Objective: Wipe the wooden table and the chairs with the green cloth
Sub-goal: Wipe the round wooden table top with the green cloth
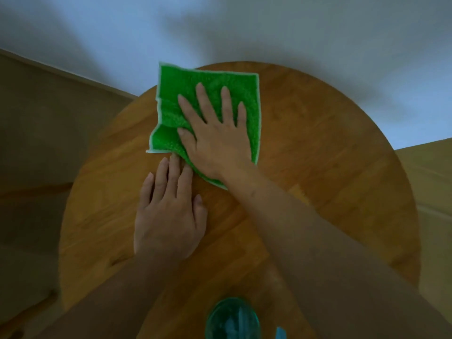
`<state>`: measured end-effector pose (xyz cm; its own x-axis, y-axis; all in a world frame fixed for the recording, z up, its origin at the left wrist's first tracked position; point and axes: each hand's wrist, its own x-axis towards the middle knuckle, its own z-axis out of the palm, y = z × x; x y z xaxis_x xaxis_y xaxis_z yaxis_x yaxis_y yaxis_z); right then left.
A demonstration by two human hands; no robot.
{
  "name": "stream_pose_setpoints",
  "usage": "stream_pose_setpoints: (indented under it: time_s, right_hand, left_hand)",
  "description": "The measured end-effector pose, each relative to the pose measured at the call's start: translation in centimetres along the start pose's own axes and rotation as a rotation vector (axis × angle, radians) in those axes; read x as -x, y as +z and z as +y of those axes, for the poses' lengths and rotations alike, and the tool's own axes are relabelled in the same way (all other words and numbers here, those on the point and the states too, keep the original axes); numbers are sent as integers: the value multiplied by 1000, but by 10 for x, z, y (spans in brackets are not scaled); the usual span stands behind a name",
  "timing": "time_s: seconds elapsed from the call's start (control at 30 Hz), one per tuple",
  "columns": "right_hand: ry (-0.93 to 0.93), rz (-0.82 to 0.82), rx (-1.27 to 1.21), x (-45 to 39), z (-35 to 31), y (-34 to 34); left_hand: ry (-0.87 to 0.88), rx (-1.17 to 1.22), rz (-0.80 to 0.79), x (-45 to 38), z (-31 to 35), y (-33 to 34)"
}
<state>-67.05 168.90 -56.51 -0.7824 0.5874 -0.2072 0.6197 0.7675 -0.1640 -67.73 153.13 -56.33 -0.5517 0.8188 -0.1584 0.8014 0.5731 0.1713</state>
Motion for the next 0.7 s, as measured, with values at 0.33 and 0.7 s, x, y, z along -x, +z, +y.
stream_pose_setpoints:
  time_s: [0.33, 0.7]
  right_hand:
    - [632, 135, -87, 30, 124, -12]
    - [297, 42, -21, -23, 27, -10]
  left_hand:
    - [12, 4, -10, -1, -4, 0]
    - [14, -21, 4, 0, -3, 1]
